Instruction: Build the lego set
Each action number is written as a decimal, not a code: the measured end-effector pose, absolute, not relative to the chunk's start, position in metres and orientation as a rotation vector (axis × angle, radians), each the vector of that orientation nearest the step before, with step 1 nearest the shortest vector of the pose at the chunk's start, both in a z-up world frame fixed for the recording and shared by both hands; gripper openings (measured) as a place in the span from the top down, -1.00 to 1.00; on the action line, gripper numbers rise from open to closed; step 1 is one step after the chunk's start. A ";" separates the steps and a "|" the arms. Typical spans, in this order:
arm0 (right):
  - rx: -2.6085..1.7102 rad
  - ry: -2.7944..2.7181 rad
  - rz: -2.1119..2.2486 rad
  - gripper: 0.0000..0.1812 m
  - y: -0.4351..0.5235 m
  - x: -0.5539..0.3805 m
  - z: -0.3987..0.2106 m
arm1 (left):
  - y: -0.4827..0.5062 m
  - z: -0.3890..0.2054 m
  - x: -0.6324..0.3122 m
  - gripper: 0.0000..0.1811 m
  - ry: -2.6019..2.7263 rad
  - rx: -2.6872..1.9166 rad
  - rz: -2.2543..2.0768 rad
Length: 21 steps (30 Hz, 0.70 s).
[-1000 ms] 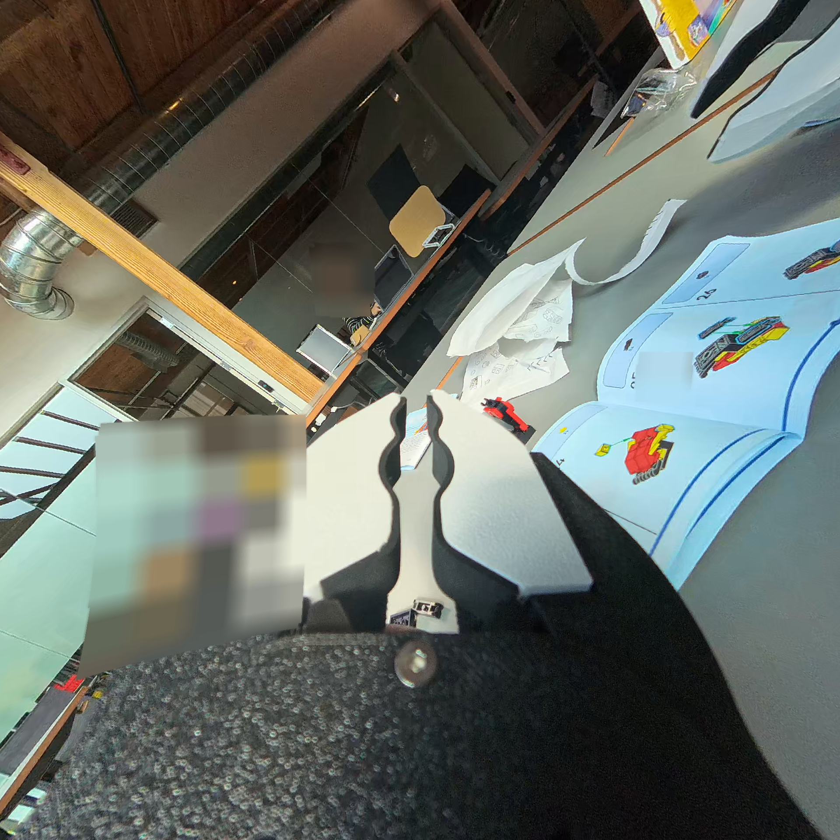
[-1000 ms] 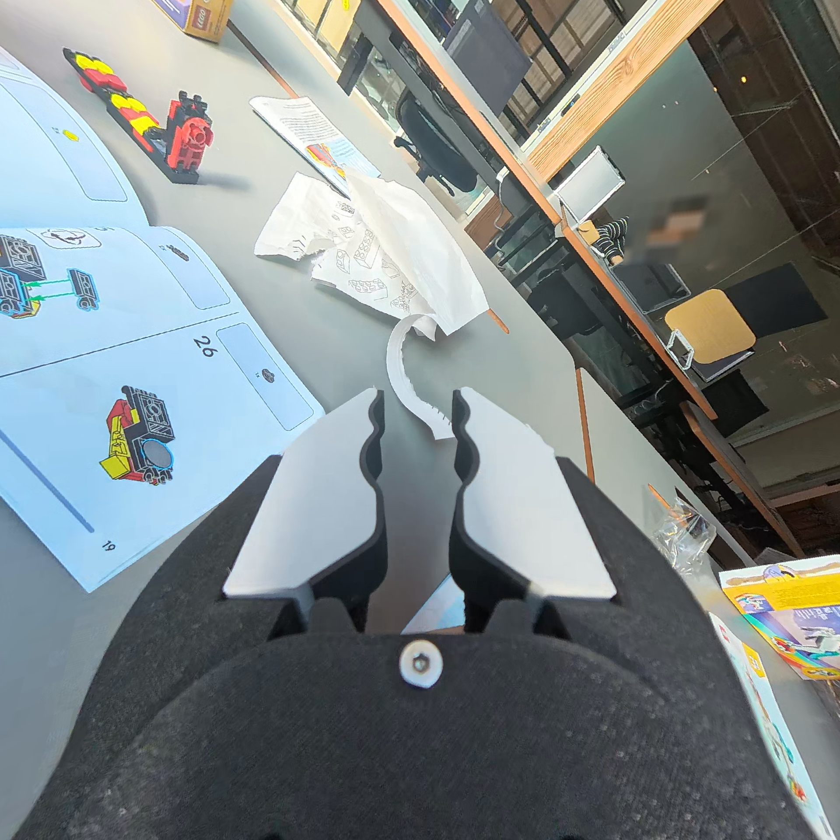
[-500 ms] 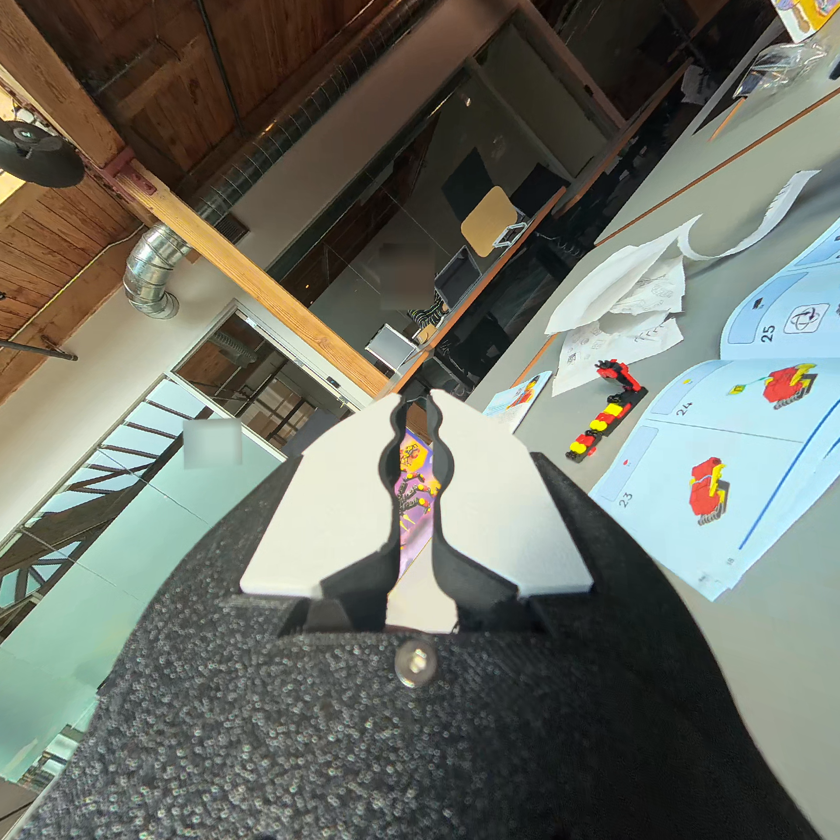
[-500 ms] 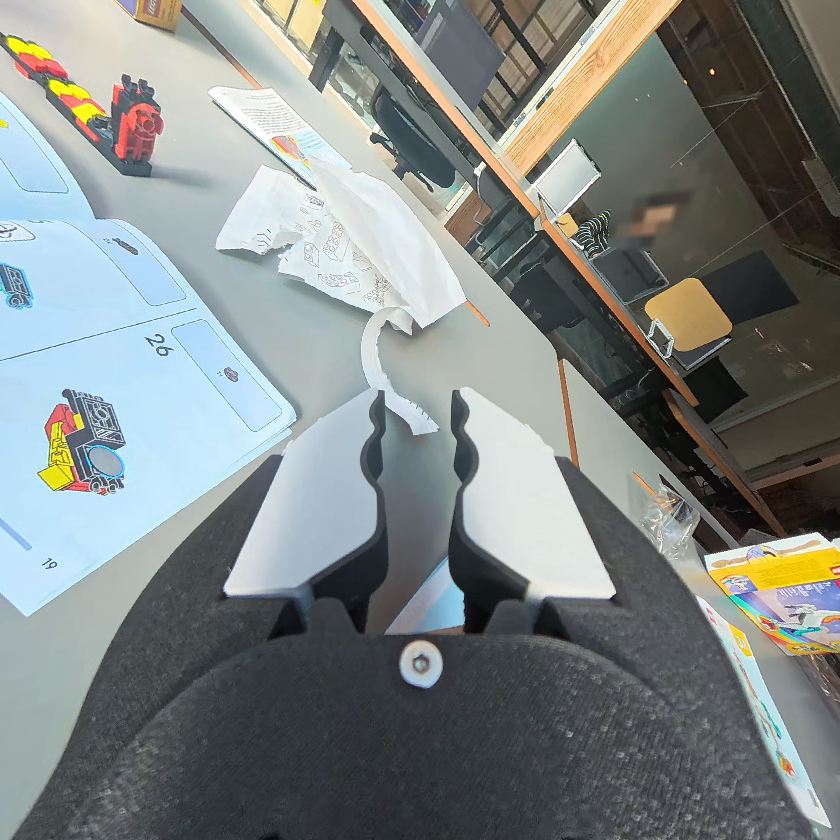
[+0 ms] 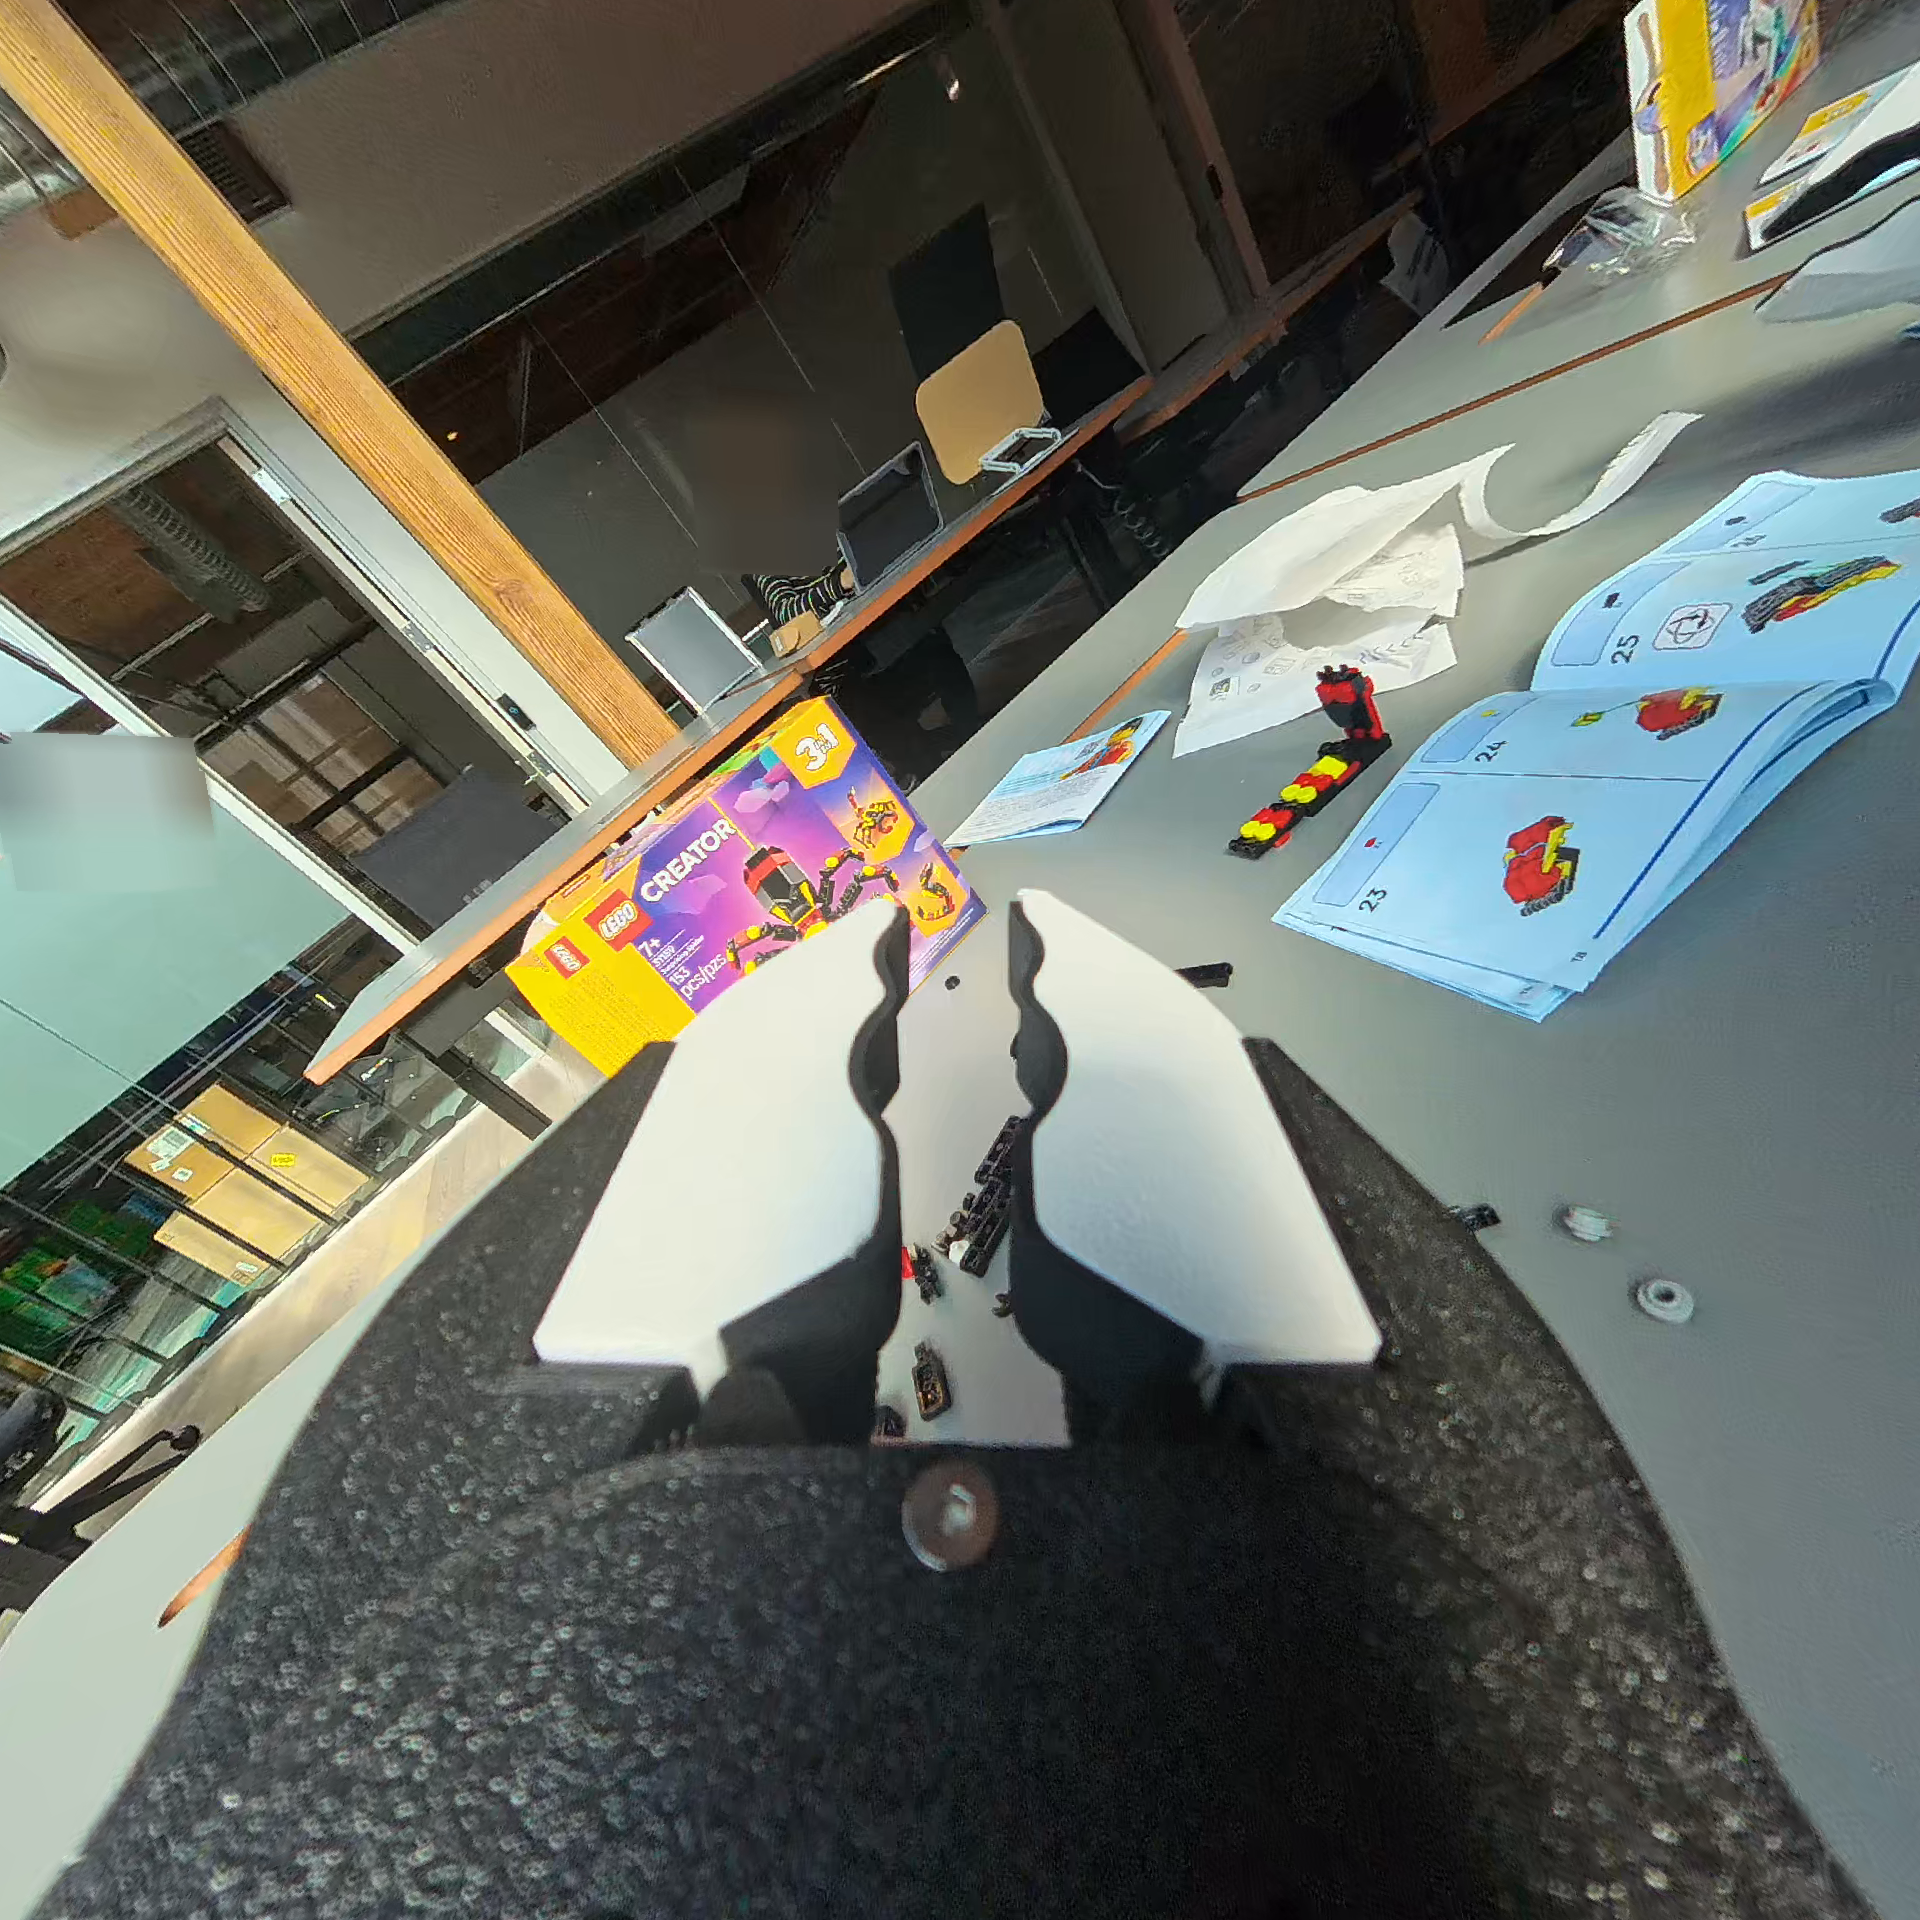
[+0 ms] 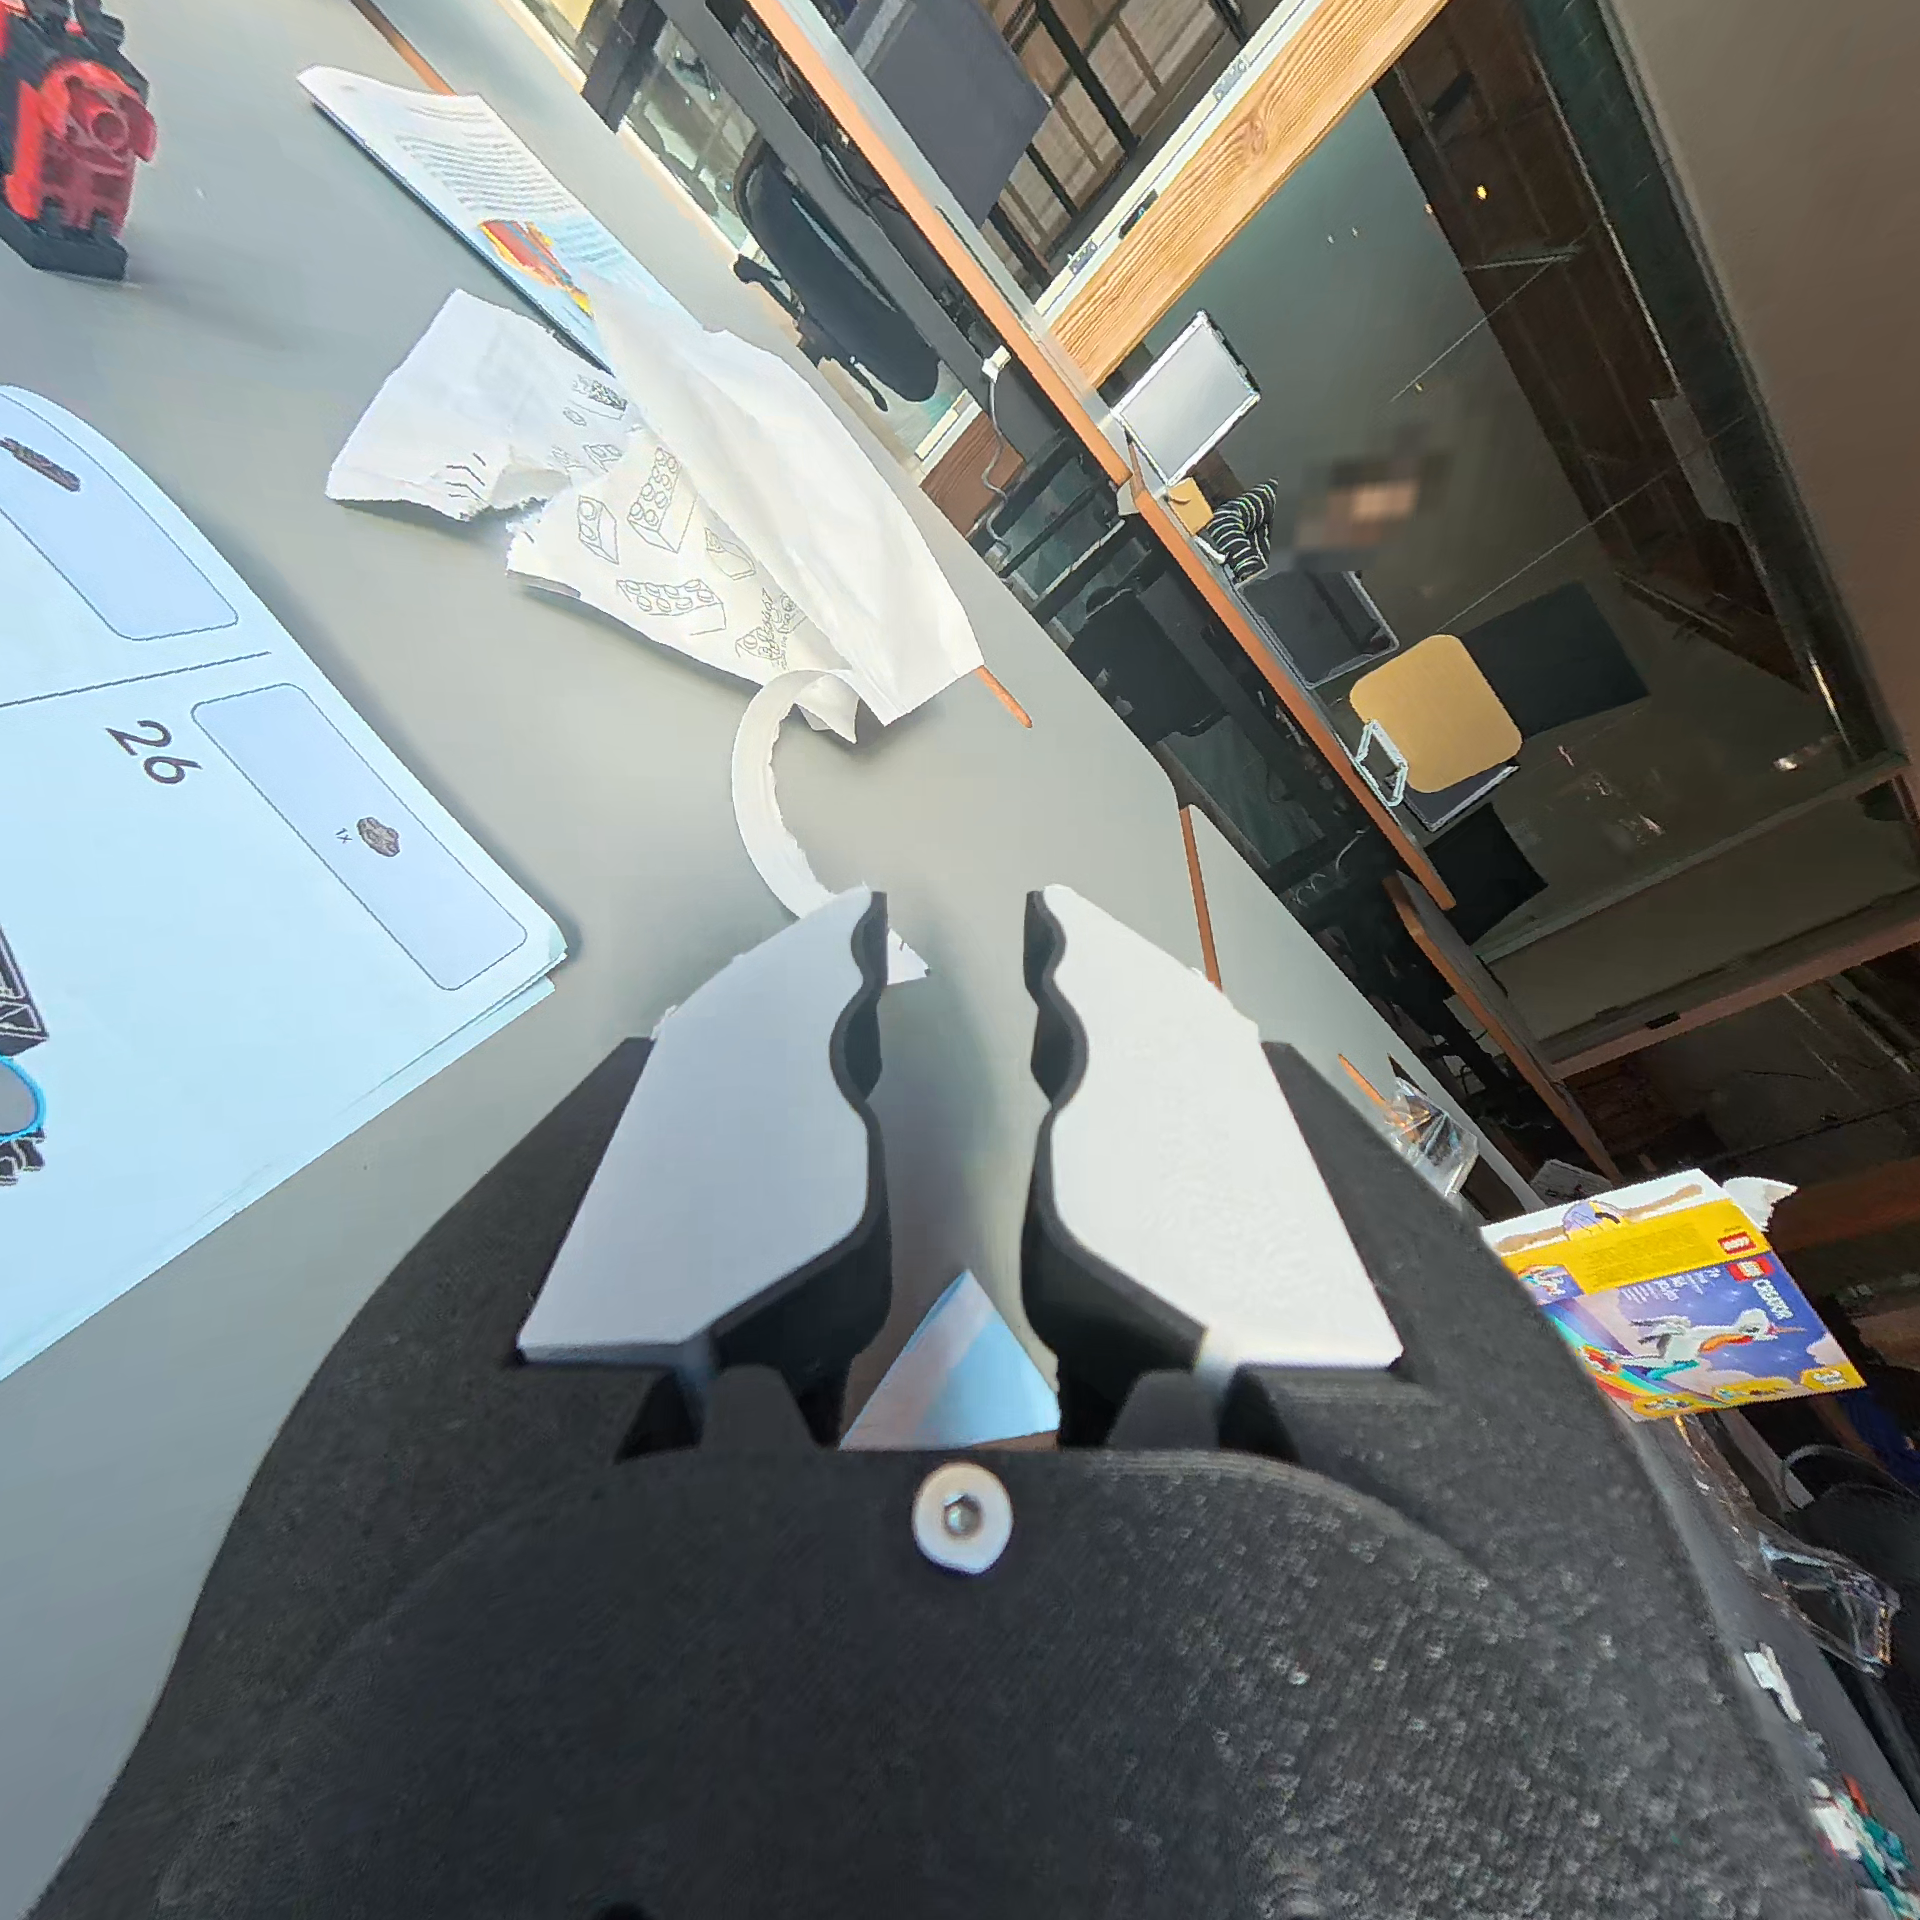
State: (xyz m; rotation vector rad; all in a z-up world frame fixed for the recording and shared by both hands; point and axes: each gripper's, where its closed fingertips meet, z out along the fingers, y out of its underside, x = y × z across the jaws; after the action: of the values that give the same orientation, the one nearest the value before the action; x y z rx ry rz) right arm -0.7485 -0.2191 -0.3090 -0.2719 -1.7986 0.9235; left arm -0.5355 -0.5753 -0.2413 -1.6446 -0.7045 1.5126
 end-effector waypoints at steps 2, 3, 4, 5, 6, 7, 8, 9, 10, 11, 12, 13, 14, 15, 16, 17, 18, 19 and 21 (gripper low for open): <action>-0.252 -1.772 0.889 0.73 -0.218 -0.748 -0.307 | -0.577 -0.239 -0.531 0.85 -0.693 -1.643 1.495; -0.235 -1.755 0.868 0.74 -0.218 -0.748 -0.305 | -0.579 -0.237 -0.529 0.86 -0.688 -1.642 1.500; -0.214 -1.743 0.849 0.74 -0.219 -0.747 -0.304 | -0.581 -0.236 -0.527 0.88 -0.682 -1.644 1.505; -0.193 -1.737 0.832 0.74 -0.220 -0.746 -0.304 | -0.582 -0.235 -0.525 0.89 -0.673 -1.645 1.494; -0.179 -1.738 0.819 0.74 -0.223 -0.745 -0.305 | -0.580 -0.237 -0.524 0.90 -0.658 -1.647 1.462; -0.169 -1.746 0.814 0.74 -0.225 -0.744 -0.307 | -0.576 -0.241 -0.522 0.91 -0.640 -1.654 1.413; -0.160 -1.748 0.814 0.74 -0.228 -0.742 -0.307 | -0.569 -0.248 -0.521 0.91 -0.620 -1.675 1.358; -0.153 -1.743 0.820 0.74 -0.231 -0.740 -0.305 | -0.564 -0.254 -0.519 0.90 -0.599 -1.705 1.317; -0.138 -1.752 0.855 0.74 -0.237 -0.735 -0.302 | -0.559 -0.258 -0.517 0.89 -0.578 -1.730 1.301; -0.115 -1.781 0.917 0.75 -0.245 -0.725 -0.299 | -0.554 -0.261 -0.515 0.88 -0.546 -1.759 1.285; -0.108 -1.807 0.987 0.76 -0.252 -0.712 -0.294 | -0.547 -0.265 -0.512 0.86 -0.510 -1.799 1.251; -0.126 -1.834 1.068 0.77 -0.259 -0.698 -0.287 | -0.541 -0.268 -0.510 0.85 -0.485 -1.826 1.215; -0.164 -1.902 1.157 0.77 -0.268 -0.681 -0.284 | -0.535 -0.268 -0.507 0.84 -0.457 -1.837 1.179; -0.198 -1.984 1.246 0.76 -0.278 -0.661 -0.283 | -0.528 -0.269 -0.504 0.83 -0.423 -1.848 1.131; -0.211 -2.046 1.314 0.73 -0.288 -0.640 -0.281 | -0.523 -0.270 -0.501 0.82 -0.390 -1.860 1.084; -0.218 -2.071 1.343 0.73 -0.293 -0.623 -0.278 | -0.520 -0.269 -0.500 0.81 -0.368 -1.867 1.053; -0.235 -2.075 1.347 0.73 -0.297 -0.609 -0.275 | -0.517 -0.268 -0.499 0.81 -0.351 -1.869 1.029; -0.254 -2.069 1.353 0.71 -0.299 -0.596 -0.271 | -0.514 -0.267 -0.497 0.80 -0.338 -1.865 0.996; -0.275 -2.060 1.392 0.69 -0.305 -0.571 -0.265 | -0.505 -0.265 -0.491 0.81 -0.326 -1.833 0.922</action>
State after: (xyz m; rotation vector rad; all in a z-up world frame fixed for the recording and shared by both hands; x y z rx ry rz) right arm -0.5712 -0.3048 -0.2646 -0.2752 -2.0600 1.3923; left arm -0.4911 -0.5050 -0.2648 -1.8329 -0.3257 0.9216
